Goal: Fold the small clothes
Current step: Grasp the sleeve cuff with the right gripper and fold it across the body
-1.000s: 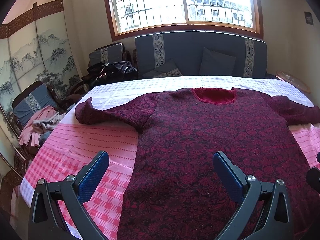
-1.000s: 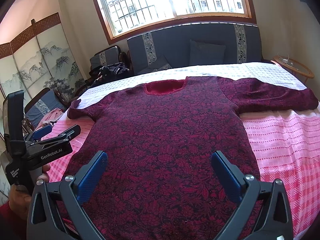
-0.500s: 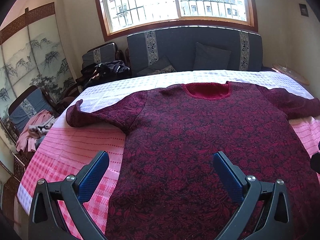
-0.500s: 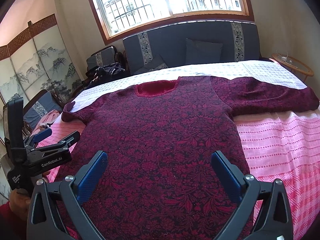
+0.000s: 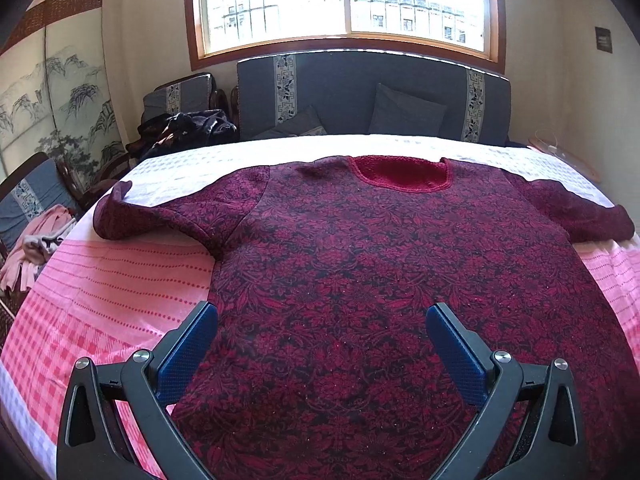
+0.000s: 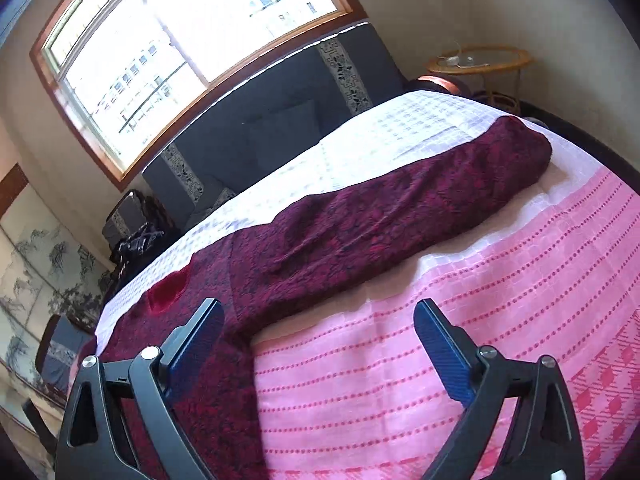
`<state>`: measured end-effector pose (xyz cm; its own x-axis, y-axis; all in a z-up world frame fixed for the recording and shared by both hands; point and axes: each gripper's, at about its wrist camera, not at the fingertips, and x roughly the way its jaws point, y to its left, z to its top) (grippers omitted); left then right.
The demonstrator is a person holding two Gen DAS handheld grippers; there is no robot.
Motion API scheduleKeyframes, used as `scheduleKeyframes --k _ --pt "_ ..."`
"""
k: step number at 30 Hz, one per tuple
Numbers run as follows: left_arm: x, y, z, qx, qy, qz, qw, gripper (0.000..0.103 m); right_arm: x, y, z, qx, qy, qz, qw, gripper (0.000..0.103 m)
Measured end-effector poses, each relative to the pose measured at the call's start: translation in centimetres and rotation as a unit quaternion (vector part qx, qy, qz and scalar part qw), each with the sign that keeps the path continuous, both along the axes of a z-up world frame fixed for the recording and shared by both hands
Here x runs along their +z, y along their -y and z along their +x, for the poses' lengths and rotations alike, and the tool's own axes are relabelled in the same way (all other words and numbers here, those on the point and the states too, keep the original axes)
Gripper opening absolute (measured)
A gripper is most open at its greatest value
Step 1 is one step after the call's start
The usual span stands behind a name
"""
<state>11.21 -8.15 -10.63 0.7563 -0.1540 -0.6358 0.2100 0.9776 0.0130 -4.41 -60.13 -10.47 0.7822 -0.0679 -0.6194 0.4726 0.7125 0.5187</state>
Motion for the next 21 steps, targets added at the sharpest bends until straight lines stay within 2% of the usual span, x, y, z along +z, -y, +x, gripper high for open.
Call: scheduleKeyframes --k 3,6,9,15,20,21 --pt "-0.7 -0.1 0.3 -0.002 -0.004 -0.007 1.0000 0.103 -2.5 8.5 -1.2 -0.079 0.001 0.082 0.993 0.070" --pt "-1.4 0.2 0.2 -0.010 -0.006 -0.006 0.9999 0.103 -4.5 14.7 -2.1 -0.134 -0.013 0.109 0.985 0.067" --pt "-1.6 0.4 0.0 -0.022 -0.006 -0.005 0.9997 0.103 -5.9 18.6 -2.4 -0.163 -0.023 0.123 0.979 0.064" --pt "-2.2 0.6 0.5 -0.023 -0.026 -0.004 0.9994 0.103 -6.3 21.0 -0.8 -0.160 0.002 0.153 0.975 0.061" --pt "-2.5 0.8 0.7 -0.021 -0.030 0.005 0.9993 0.103 -6.5 21.2 0.5 -0.155 0.001 0.144 0.977 0.059" --pt "-2.5 0.9 0.7 -0.022 -0.030 0.007 0.9993 0.103 -6.5 21.3 0.7 -0.159 0.004 0.144 0.977 0.055"
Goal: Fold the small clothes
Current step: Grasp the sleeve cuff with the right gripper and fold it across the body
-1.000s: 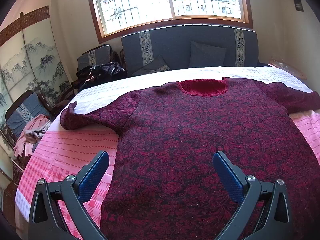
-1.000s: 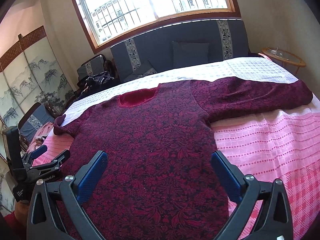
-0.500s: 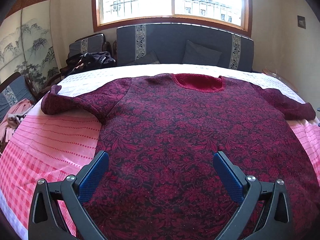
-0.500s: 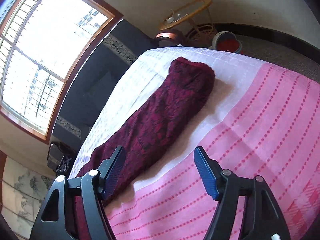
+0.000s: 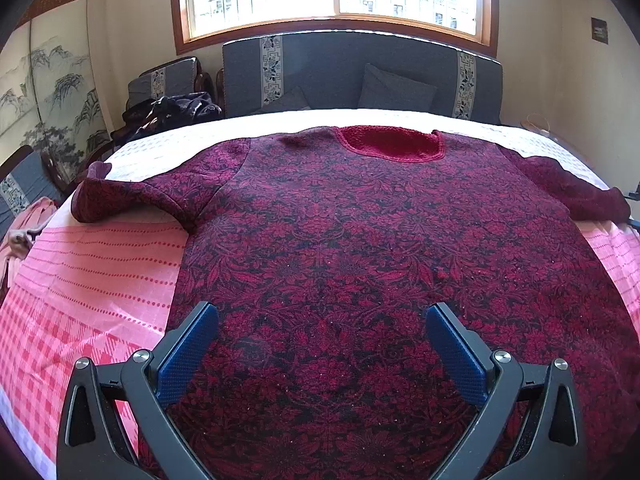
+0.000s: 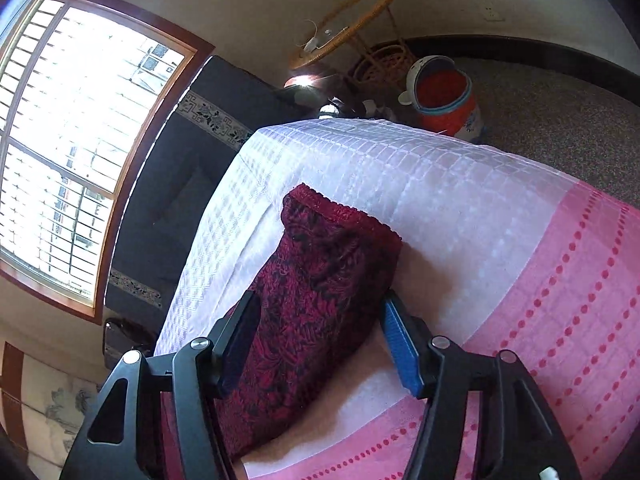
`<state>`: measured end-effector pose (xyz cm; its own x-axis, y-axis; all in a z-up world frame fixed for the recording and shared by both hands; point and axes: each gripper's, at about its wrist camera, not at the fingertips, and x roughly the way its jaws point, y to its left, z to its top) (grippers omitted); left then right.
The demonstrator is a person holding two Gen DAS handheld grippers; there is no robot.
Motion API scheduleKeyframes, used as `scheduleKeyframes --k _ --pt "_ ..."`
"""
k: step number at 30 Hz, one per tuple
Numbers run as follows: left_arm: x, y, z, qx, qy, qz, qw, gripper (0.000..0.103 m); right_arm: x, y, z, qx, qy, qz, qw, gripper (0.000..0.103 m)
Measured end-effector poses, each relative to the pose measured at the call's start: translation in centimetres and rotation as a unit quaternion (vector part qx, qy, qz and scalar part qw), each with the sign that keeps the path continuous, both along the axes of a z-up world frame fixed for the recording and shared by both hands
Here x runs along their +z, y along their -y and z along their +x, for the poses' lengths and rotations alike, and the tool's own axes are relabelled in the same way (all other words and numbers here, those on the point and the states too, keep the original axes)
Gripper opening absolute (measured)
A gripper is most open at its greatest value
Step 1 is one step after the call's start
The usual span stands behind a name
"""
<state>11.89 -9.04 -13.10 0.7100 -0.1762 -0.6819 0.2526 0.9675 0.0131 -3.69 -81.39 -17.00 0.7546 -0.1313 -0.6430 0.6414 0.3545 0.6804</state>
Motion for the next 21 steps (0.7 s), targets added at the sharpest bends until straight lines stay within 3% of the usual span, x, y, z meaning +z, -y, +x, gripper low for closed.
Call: scheduleKeyframes --k 1,3,6,8,10,14,16,21 --pt "0.0 0.1 0.0 -0.001 0.000 0.002 1.0000 0.103 -0.2 0.1 0.1 -0.006 0.001 0.002 1.000 0.051" --pt "-0.1 0.2 0.0 -0.001 0.000 0.007 1.0000 0.103 -1.0 0.5 0.5 -0.017 -0.012 0.015 1.000 0.013" --pt "-0.1 0.4 0.0 -0.005 -0.003 0.007 1.0000 0.103 -1.1 0.3 0.7 -0.024 -0.016 0.010 1.000 0.012" --pt "-0.1 0.4 0.2 -0.005 -0.005 0.006 1.0000 0.103 0.4 -1.0 0.8 -0.025 -0.012 -0.015 0.999 0.012" --pt "0.2 0.0 0.2 0.001 -0.002 0.001 1.0000 0.103 2.8 -3.7 1.4 -0.009 0.020 -0.040 0.999 0.011" --pt "2.2 -1.5 -0.2 0.015 0.010 -0.015 0.9997 0.103 8.1 -11.9 5.5 0.073 0.096 -0.064 0.991 0.011" --pt "3.3 -2.2 -0.2 0.022 0.009 -0.003 0.9997 0.103 9.7 -17.0 9.0 0.124 0.120 -0.062 0.983 0.011" --pt "5.5 -4.9 -0.4 0.041 0.011 0.010 0.9991 0.103 10.0 -30.7 18.7 0.239 0.134 -0.036 0.961 0.011"
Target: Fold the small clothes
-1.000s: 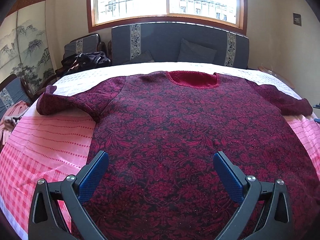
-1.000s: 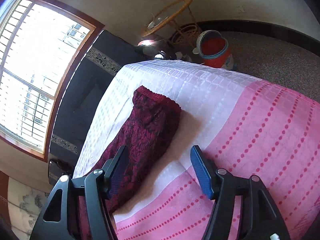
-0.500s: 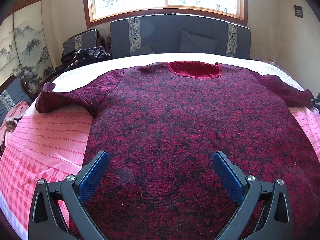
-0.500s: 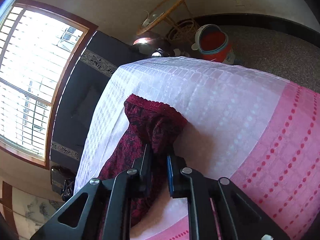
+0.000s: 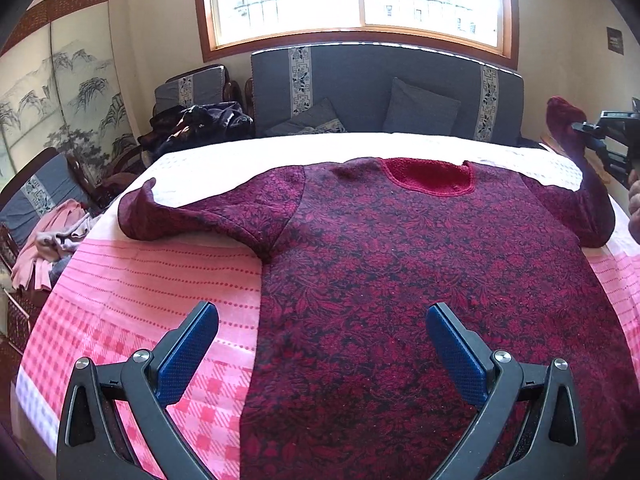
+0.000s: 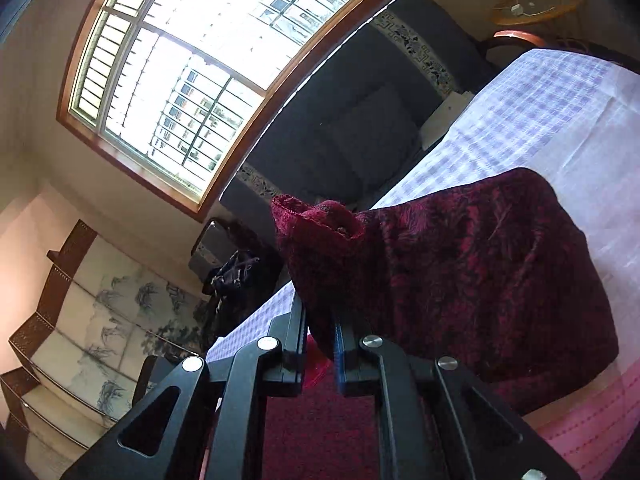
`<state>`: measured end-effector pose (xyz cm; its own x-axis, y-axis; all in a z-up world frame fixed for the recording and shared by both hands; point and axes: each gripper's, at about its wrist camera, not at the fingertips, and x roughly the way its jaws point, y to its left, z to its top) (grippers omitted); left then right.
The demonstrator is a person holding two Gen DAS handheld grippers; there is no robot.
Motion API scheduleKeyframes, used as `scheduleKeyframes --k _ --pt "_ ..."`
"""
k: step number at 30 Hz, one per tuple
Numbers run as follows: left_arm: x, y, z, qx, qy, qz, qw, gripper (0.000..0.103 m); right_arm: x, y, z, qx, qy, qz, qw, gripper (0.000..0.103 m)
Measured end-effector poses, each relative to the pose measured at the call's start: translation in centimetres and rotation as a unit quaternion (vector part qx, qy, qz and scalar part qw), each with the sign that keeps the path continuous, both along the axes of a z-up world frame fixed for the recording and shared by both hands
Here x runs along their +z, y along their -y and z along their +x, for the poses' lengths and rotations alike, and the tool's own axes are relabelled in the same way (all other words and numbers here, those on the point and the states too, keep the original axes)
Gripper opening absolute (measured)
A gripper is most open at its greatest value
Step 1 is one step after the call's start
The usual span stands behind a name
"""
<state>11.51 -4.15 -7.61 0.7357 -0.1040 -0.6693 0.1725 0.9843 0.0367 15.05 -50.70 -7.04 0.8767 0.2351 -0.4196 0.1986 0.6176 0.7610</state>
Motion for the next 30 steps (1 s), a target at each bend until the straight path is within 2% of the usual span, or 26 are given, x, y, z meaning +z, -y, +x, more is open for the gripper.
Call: scheduleKeyframes --k 6,12,17,22,23,25,27,28,29,30 --pt "0.3 -3.4 0.1 0.011 -0.007 -0.020 0.9997 0.103 -5.0 -13.8 7.8 0.084 -0.050 0.016 0.995 0.011" --pt "-0.7 -5.3 0.2 0.014 -0.011 -0.019 0.9997 0.103 -8.7 -22.4 10.2 0.134 -0.091 -0.019 0.987 0.011" --pt "-1.5 -6.6 0.8 0.024 -0.022 -0.032 0.9990 0.103 -8.8 -24.8 11.1 0.144 -0.094 -0.035 0.984 0.011" --pt "-2.0 -7.5 0.9 0.036 -0.028 -0.038 0.9982 0.103 -8.2 -27.1 11.7 0.190 -0.096 -0.068 0.975 0.020" --pt "-2.1 -7.8 0.9 0.038 -0.028 -0.039 0.9981 0.103 -8.2 -27.5 11.7 0.199 -0.097 -0.076 0.972 0.025" --pt "-2.0 -8.3 0.9 0.044 -0.029 -0.039 0.9978 0.103 -8.2 -27.8 11.4 0.227 -0.085 -0.060 0.968 0.028" --pt "-1.8 -8.7 1.2 0.050 -0.031 -0.040 0.9975 0.103 -8.2 -28.0 11.2 0.269 -0.061 -0.016 0.961 0.032" --pt "-1.7 -9.0 1.3 0.052 -0.033 -0.043 0.9972 0.103 -8.4 -28.0 11.3 0.297 -0.054 0.013 0.953 0.036" --pt "-1.6 -9.2 1.6 0.054 -0.037 -0.047 0.9967 0.103 -8.7 -28.0 11.3 0.313 -0.057 0.032 0.947 0.043" --pt "-1.5 -9.6 1.8 0.056 -0.041 -0.053 0.9962 0.103 -8.7 -27.8 11.0 0.309 -0.063 0.033 0.948 0.043"
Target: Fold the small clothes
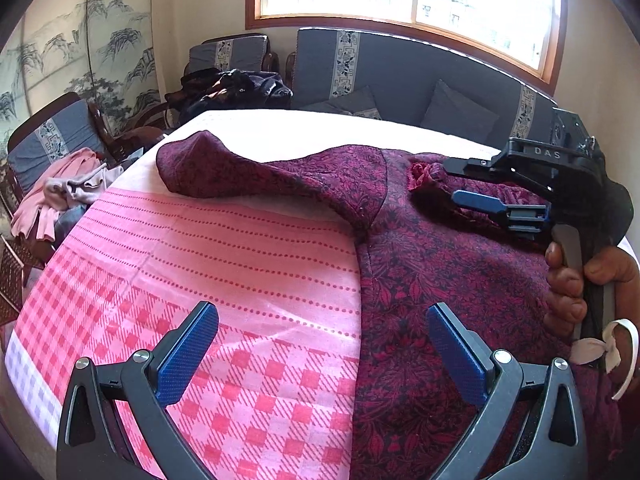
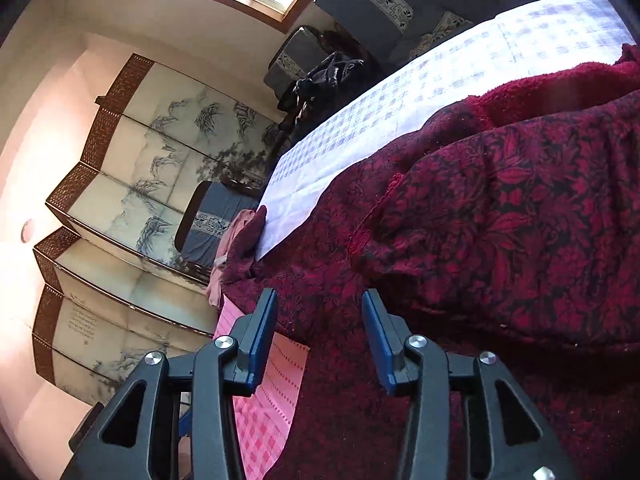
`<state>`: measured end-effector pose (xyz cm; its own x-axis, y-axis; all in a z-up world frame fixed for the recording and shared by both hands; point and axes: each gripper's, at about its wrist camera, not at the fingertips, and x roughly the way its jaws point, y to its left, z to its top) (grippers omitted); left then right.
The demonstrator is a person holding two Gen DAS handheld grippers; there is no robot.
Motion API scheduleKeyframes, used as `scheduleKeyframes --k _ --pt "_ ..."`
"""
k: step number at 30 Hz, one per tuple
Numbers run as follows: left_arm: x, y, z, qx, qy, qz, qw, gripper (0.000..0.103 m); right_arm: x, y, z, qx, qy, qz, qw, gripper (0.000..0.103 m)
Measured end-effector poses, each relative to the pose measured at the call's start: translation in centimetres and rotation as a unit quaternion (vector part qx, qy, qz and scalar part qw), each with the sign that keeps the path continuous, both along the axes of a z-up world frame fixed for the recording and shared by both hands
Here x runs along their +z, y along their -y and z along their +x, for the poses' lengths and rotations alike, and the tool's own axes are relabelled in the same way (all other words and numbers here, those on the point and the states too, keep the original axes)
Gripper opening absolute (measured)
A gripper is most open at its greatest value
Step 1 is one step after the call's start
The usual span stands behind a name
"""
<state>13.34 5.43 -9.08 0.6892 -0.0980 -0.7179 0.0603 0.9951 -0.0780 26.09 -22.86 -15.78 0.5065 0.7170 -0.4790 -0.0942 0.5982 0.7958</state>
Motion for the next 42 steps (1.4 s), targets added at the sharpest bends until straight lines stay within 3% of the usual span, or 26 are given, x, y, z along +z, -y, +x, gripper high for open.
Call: scheduleKeyframes --k 6,11,14,17,20,22,25,27,28,29,30,33,35,37,39,42 --pt "1.8 -3.3 3.2 0.001 -0.009 -0.039 0.9992 0.103 1.3 2.7 -4.7 -0.012 0.021 0.012 1.000 0.043" --pt "3.8 -7.7 8.5 0.052 0.001 -0.064 0.9966 0.102 1.8 3.9 -9.8 -0.014 0.045 -0.056 0.997 0.043" --pt "5.0 -9.5 13.0 0.065 -0.024 -0.053 0.9961 0.102 1.4 3.9 -11.3 -0.007 0.049 -0.081 0.995 0.043" --pt "5.8 -10.5 18.0 0.091 -0.049 -0.011 0.9946 0.102 0.5 4.1 -11.9 -0.007 0.046 -0.080 0.996 0.043" --pt "5.1 -11.1 23.2 0.106 -0.103 0.024 0.9888 0.102 -0.2 4.1 -12.2 -0.007 0.042 -0.066 0.997 0.043" --pt "3.9 -11.0 26.0 0.113 -0.143 0.054 0.9818 0.102 -0.7 3.9 -12.3 -0.005 0.039 -0.064 0.997 0.043" --pt "1.3 -11.0 28.6 0.140 -0.198 0.107 0.9643 0.101 -1.3 3.7 -12.5 -0.002 0.034 -0.062 0.997 0.043" --pt "-0.2 -11.6 29.2 0.149 -0.227 0.106 0.9566 0.067 -1.6 3.8 -12.8 -0.003 0.035 -0.056 0.998 0.043" --pt "-1.1 -12.0 29.1 0.156 -0.247 0.100 0.9511 0.007 -1.5 3.9 -12.9 -0.004 0.037 -0.053 0.998 0.043" --pt "-1.7 -12.5 29.0 0.165 -0.260 0.082 0.9478 0.007 -1.4 4.0 -13.1 -0.005 0.039 -0.050 0.998 0.043" --pt "-1.8 -12.8 28.6 0.170 -0.248 0.062 0.9516 0.007 -1.4 4.1 -13.1 -0.006 0.041 -0.049 0.998 0.043" --pt "0.1 -12.0 27.0 0.157 -0.187 0.053 0.9684 0.007 -0.9 4.5 -13.5 -0.012 0.046 -0.039 0.998 0.043" --pt "3.2 -10.3 24.8 0.123 -0.117 0.001 0.9855 0.007 -0.3 5.2 -13.9 -0.020 0.052 -0.033 0.998 0.043" --pt "7.5 -6.7 22.0 0.075 -0.037 -0.016 0.9964 0.007 0.6 6.5 -14.4 -0.037 0.060 -0.026 0.997 0.043" --pt "11.2 -2.3 19.0 0.007 0.031 -0.028 0.9991 0.007 1.3 8.3 -14.8 -0.059 0.067 -0.012 0.996 0.043" --pt "14.7 5.8 15.2 -0.092 0.096 -0.023 0.9908 0.007 2.6 11.5 -15.6 -0.103 0.081 -0.018 0.991 0.043"
